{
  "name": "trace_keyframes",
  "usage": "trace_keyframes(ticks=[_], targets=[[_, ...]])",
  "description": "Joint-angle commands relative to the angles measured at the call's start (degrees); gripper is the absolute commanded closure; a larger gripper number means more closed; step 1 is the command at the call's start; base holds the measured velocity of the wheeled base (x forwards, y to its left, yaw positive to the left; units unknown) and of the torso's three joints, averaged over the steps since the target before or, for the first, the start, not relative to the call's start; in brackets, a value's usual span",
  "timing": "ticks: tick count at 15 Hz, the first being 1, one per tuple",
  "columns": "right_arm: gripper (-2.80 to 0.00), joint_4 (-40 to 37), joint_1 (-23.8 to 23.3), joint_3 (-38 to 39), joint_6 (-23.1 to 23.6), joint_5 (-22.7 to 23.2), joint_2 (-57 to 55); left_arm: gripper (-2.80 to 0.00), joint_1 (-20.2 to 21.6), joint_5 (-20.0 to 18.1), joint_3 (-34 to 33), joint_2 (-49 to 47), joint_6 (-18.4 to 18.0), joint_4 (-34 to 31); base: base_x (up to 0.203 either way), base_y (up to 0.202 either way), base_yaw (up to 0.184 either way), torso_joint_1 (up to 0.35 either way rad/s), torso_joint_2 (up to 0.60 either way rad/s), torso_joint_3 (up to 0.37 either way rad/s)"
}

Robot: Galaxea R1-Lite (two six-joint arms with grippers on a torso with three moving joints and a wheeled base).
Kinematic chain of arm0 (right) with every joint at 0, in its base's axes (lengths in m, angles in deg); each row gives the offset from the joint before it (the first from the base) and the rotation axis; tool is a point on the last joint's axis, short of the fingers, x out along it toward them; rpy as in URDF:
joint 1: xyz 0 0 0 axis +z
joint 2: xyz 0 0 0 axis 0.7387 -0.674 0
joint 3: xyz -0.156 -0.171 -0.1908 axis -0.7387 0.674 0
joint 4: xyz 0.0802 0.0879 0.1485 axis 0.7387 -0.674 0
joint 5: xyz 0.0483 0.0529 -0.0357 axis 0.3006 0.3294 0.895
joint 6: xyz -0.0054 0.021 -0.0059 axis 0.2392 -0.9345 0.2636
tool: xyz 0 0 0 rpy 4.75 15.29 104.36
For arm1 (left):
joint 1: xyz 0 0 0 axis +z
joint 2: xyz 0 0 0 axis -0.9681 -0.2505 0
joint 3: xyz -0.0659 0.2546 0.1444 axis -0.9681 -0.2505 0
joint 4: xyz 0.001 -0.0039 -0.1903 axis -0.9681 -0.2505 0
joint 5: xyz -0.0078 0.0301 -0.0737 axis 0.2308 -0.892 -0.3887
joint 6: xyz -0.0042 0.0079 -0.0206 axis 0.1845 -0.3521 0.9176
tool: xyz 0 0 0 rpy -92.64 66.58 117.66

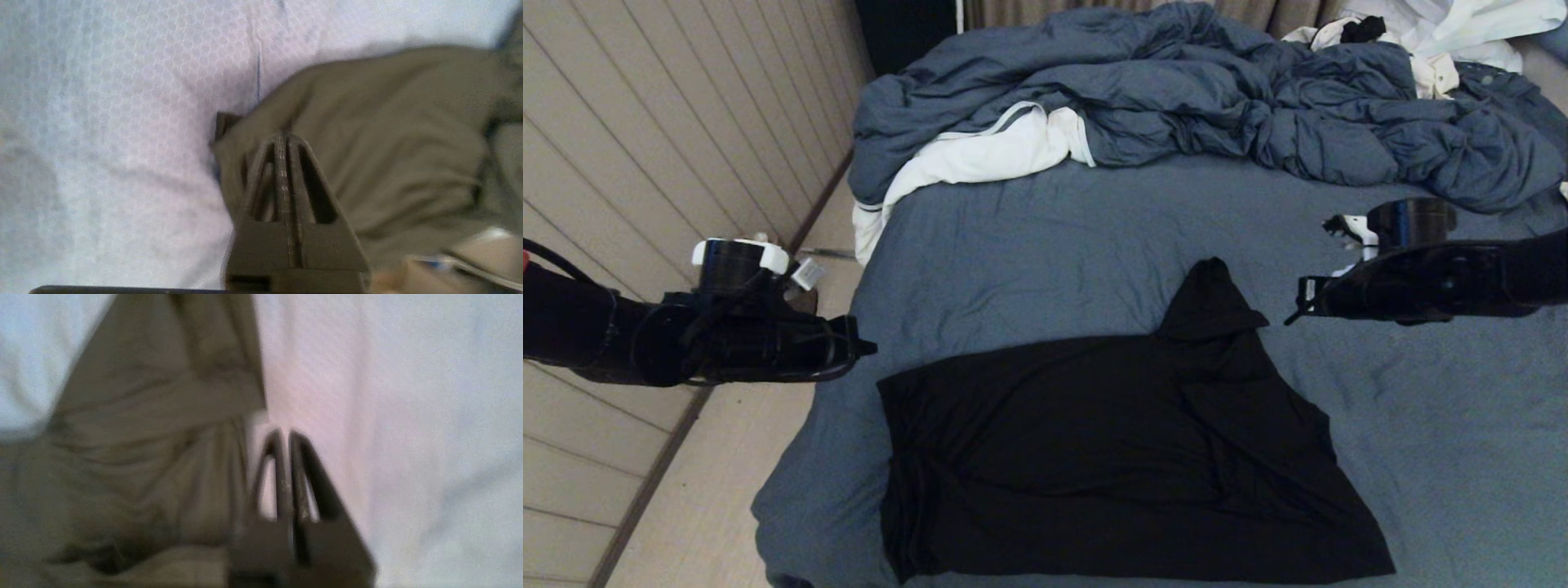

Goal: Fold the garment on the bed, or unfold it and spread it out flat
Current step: Fold the black T-shirt

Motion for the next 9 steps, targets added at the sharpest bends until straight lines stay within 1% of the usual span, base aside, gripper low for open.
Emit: trace_keyframes(ticks=[1, 3, 4, 6, 7, 9], targets=[[0.0, -0.4, 2.8, -7.7, -0.4, -2.9, -8.1, 0.0, -2.9, 3.9, 1.0, -2.2, 0.2, 0.3, 0.0, 0.0, 0.0, 0.0, 0.0, 0.0], [0.0, -0.6, 4.4, -12.4, -0.6, -7.1, -11.7, 0.0, -3.8, 6.5, 0.5, -2.2, 0.4, 0.3, 0.0, 0.0, 0.0, 0.0, 0.0, 0.0], [0.0, -0.6, 4.9, -14.6, -0.8, -8.4, -12.8, 0.0, -4.1, 7.0, -0.1, -2.3, 0.6, 0.3, 0.0, 0.0, 0.0, 0.0, 0.0, 0.0], [0.0, -2.3, 6.1, -17.8, -1.8, -9.0, -13.9, 0.0, -4.3, 6.9, -1.9, -2.0, 0.9, 1.0, 0.0, 0.0, 0.0, 0.0, 0.0, 0.0], [0.0, -3.6, 6.3, -18.1, -1.9, -9.0, -13.8, 0.0, -4.5, 7.0, -3.1, -1.9, 0.9, 2.1, 0.0, 0.0, 0.0, 0.0, 0.0, 0.0], [0.0, -3.6, 6.2, -19.4, -1.8, -9.0, -14.7, 0.0, -5.4, 7.0, -4.7, -1.7, 1.0, 4.6, 0.0, 0.0, 0.0, 0.0, 0.0, 0.0]])
